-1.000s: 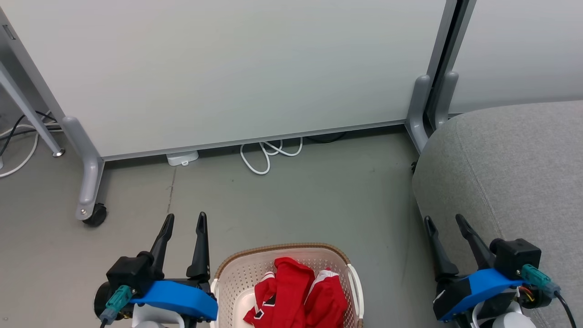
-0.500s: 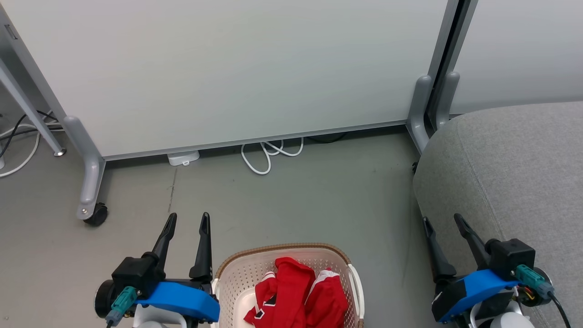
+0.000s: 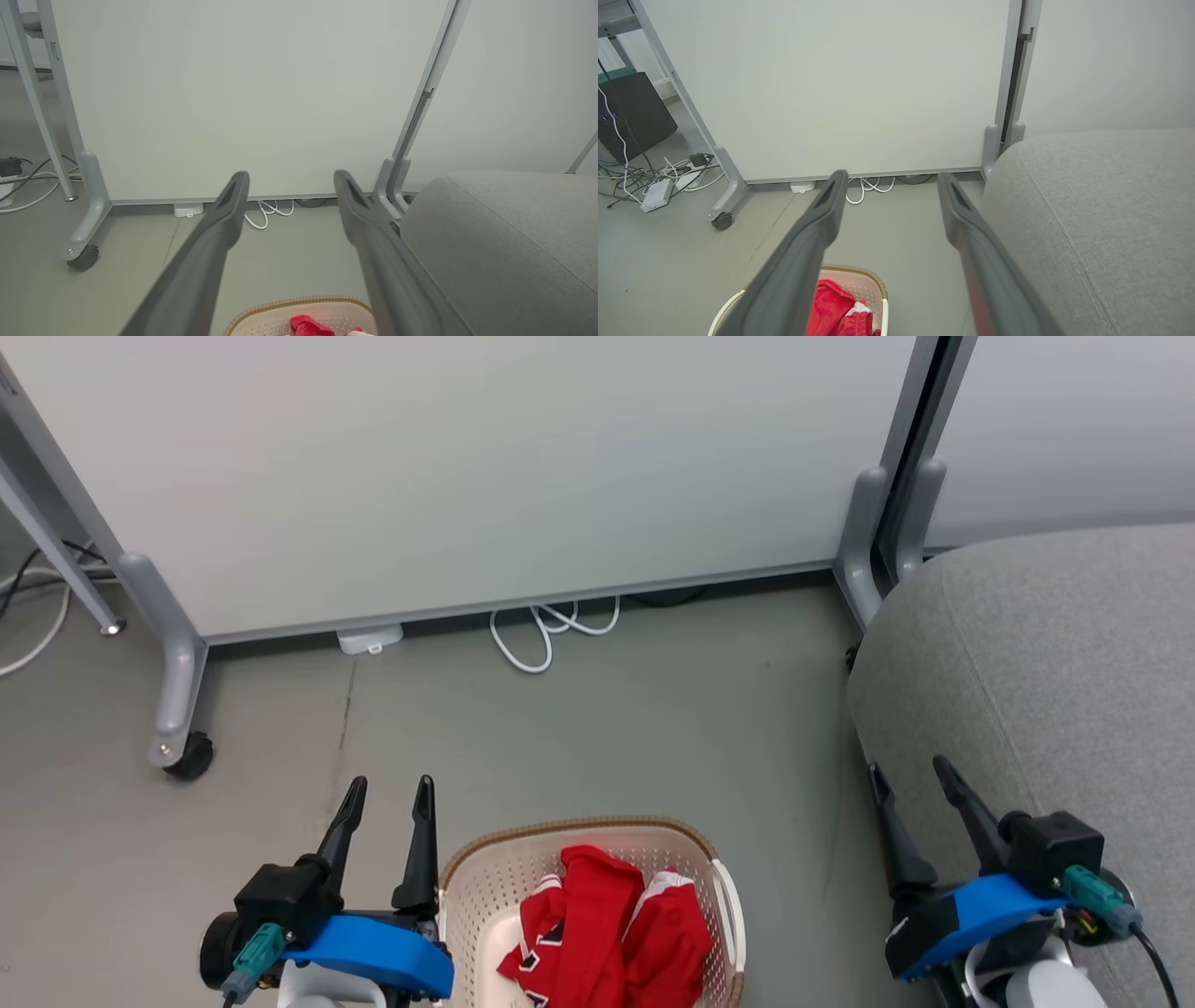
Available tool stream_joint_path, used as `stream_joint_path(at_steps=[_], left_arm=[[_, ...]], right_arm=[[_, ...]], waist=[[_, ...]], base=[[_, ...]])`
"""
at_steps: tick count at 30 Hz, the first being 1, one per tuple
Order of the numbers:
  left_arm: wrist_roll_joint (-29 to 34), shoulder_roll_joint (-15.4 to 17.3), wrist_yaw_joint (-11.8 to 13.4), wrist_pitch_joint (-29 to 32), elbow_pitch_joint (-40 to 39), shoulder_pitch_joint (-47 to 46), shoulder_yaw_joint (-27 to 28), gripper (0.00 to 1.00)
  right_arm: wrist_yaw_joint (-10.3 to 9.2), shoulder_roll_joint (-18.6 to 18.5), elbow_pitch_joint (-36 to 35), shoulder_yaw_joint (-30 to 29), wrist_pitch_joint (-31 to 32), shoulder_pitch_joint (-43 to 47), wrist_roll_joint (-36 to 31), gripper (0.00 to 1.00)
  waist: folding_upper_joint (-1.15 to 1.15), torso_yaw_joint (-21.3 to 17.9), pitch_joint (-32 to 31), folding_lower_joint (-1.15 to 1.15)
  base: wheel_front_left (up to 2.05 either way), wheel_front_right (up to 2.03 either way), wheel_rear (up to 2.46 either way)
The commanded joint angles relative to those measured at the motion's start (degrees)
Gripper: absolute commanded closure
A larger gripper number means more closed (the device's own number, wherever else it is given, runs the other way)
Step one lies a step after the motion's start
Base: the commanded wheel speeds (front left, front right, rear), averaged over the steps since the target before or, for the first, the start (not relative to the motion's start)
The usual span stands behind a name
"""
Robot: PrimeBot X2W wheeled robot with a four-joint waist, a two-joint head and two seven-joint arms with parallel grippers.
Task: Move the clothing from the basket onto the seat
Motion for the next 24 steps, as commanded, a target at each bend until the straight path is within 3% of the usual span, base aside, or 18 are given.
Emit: stream_joint_path(at_steps=[1, 12, 24], left_arm=[[-0.17, -0.07, 0.01, -0.26, 0.20, -0.79, -0.16, 0.00], [-1.03, -0.05, -0.37, -0.21, 7.83, -7.38, -2.34, 0.00], [-3.89, -0.01, -0.57, -0.21, 24.83, -18.96, -8.61, 0.00]], right_arm=[[0.03, -0.34, -0.62, 0.13, -0.23, -1.28, -0.26, 0.00], [0.03, -0.30, -5.11, 2.33, -0.48, -8.24, -0.90, 0.00], [0.03, -0.28, -8.98, 6.30, -0.73, -16.73, -2.00, 0.00]], waist=[[0.00, -0.30, 1.63, 0.00], [0.00, -3.10, 15.91, 0.00], [0.00, -7.58, 29.42, 0.00]], base=[[0.00, 0.00, 0.00], [0.00, 0.00, 0.00], [0.00, 0.00, 0.00]])
